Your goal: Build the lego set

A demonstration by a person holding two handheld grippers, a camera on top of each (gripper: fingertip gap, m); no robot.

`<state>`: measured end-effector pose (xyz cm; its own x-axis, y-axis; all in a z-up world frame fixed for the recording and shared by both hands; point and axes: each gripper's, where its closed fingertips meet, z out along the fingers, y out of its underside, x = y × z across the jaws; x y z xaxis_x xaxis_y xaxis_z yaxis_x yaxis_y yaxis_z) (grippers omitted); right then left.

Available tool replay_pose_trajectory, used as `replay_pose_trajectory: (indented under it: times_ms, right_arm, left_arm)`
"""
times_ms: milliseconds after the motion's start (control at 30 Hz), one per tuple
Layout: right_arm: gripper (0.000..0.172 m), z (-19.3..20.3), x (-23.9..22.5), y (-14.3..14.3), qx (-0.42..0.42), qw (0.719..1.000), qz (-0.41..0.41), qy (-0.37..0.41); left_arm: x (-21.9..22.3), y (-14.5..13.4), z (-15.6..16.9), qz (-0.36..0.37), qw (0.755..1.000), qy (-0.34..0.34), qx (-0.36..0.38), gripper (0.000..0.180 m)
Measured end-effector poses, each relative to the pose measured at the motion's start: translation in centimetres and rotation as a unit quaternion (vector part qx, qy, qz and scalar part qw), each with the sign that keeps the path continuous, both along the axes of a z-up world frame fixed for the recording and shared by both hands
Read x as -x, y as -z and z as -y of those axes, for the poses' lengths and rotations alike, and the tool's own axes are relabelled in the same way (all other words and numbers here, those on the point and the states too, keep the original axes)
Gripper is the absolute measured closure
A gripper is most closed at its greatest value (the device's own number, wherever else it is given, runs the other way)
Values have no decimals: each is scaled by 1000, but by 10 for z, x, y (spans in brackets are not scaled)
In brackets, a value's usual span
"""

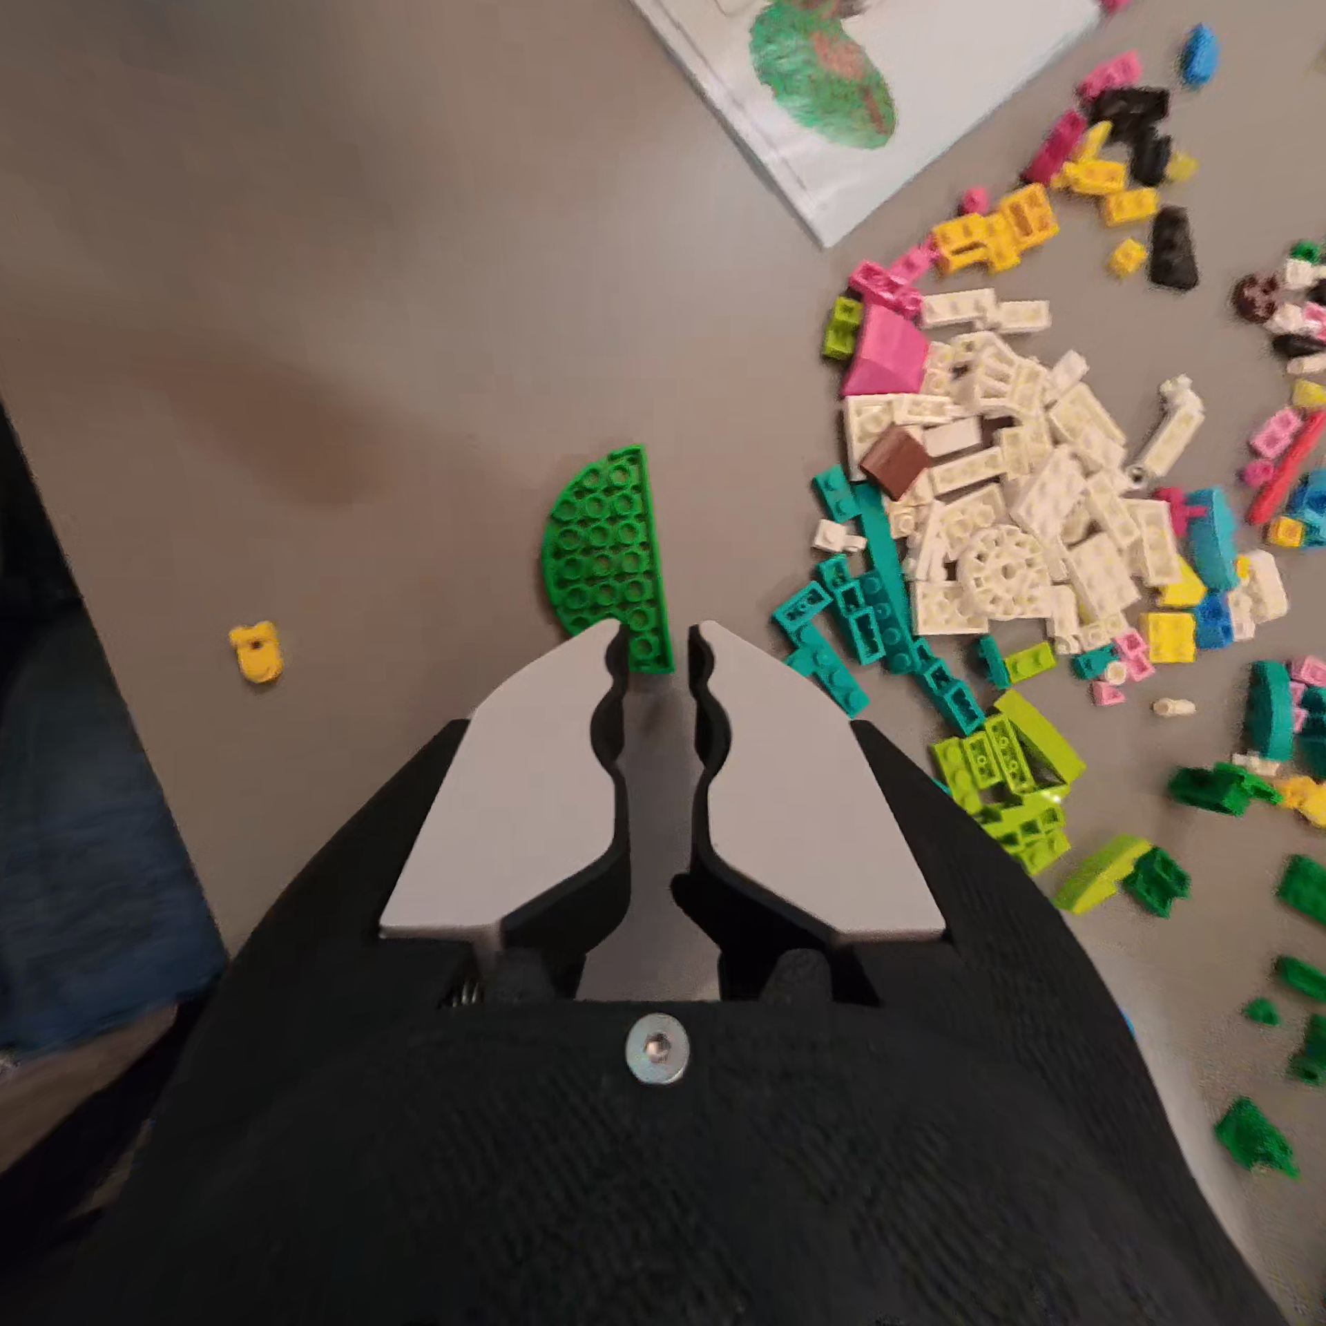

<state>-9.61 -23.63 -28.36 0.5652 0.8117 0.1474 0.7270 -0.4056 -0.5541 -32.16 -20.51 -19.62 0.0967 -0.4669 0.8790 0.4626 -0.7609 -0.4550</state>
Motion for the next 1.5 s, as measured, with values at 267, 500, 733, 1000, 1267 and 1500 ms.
replay_pose_trajectory:
  times_ms: [267,500,733,1000,1267,1500]
  right_arm:
    - [172,-24,-19,6,-26,997,41,61]
    - [172,1,4,12,69,997,14,9]
    - [172,32,65,11,121,989,-41,-80]
    - [122,5,69,-12,-27,965,-1,-262]
    - [122,7,70,12,68,930,45,-359]
    - [139,9,70,11,84,924,54,-370]
  left_arm:
    - [-6,7,3,3,1000,8,15,173]
    - [-6,5,5,0,1000,9,10,173]
    - [-3,9,3,-6,1000,4,14,173]
    - [2,16,9,-35,998,19,39,173]
    - [10,16,13,-52,996,22,75,173]
    - [11,9,8,-68,995,2,78,173]
